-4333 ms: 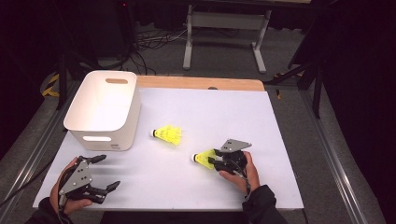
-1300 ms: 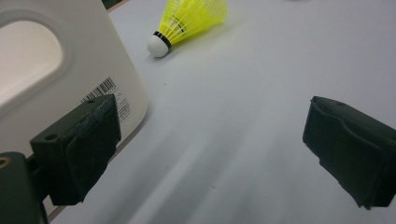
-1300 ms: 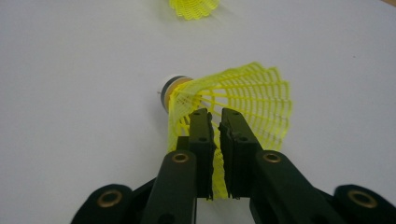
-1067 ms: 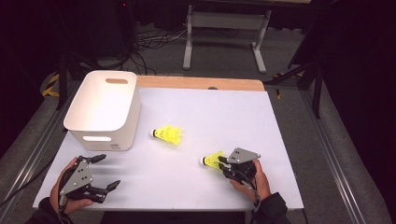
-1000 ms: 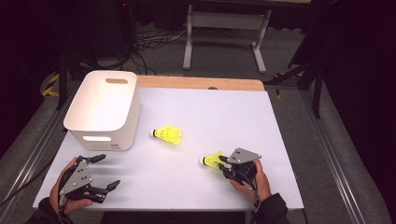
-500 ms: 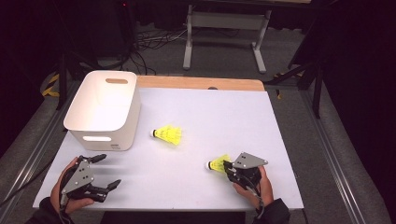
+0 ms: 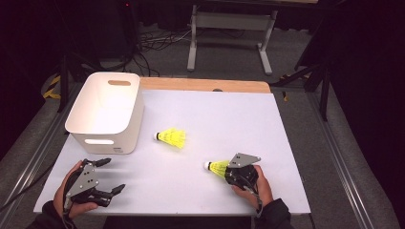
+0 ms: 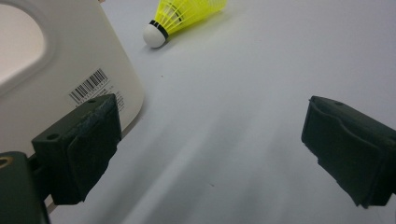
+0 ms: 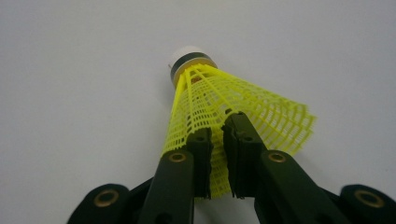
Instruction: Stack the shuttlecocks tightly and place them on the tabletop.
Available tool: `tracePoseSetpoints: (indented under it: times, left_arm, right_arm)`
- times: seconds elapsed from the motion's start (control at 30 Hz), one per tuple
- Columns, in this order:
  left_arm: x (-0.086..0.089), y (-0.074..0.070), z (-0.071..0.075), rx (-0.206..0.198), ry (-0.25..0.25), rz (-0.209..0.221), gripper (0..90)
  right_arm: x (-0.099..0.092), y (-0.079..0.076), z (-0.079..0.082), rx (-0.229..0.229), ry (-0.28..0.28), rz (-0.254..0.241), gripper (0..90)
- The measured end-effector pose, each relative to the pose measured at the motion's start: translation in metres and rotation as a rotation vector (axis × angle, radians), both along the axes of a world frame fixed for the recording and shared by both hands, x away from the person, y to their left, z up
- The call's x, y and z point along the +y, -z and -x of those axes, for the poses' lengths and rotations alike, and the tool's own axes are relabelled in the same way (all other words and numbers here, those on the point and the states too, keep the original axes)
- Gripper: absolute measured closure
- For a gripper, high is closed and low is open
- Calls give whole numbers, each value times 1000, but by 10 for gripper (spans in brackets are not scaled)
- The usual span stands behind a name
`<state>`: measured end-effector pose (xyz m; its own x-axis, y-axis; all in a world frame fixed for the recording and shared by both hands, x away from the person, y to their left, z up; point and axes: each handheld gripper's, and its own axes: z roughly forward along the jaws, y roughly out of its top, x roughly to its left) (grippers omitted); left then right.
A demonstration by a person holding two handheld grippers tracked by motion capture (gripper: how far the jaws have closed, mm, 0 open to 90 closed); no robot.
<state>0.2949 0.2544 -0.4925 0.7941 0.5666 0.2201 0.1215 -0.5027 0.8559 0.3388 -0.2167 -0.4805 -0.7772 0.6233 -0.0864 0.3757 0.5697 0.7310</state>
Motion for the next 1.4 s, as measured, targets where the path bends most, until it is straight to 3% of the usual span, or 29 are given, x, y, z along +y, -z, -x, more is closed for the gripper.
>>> tracePoseSetpoints:
  times: [0.03, 0.07, 0.27, 0.53, 0.77, 0.97, 1.13, 1.23, 1.3, 1.4]
  left_arm:
    - [0, 0, 0, -1, 0, -2, 56]
    - [0, 0, 0, 1, 1, -2, 56]
    - [0, 0, 0, 0, 3, -3, 55]
    - [1, -1, 0, -4, -3, 3, 56]
    - [1, -2, 1, -6, -4, 13, 57]
    - [2, -2, 1, -9, -6, 15, 57]
    - [3, -2, 1, -12, -6, 12, 57]
    - [3, -2, 1, -11, -8, 16, 57]
    - [3, -3, 1, -12, -11, 17, 57]
    - [3, -3, 1, -13, -9, 11, 57]
  right_arm:
    - [1, 0, 0, 3, 5, 0, 823]
    - [1, 0, 0, 7, 1, -8, 900]
    - [4, 0, 1, -2, -11, -7, 900]
    - [7, -9, 4, -15, -43, -111, 900]
    - [4, -16, 6, -37, -27, -150, 900]
    - [0, -20, 8, -55, -6, -130, 900]
    - [-11, -24, 13, -55, 13, -156, 775]
    - [-14, -25, 16, -62, 25, -156, 640]
    - [-19, -26, 17, -66, 51, -196, 548]
    - [-28, -30, 17, -62, 68, -289, 533]
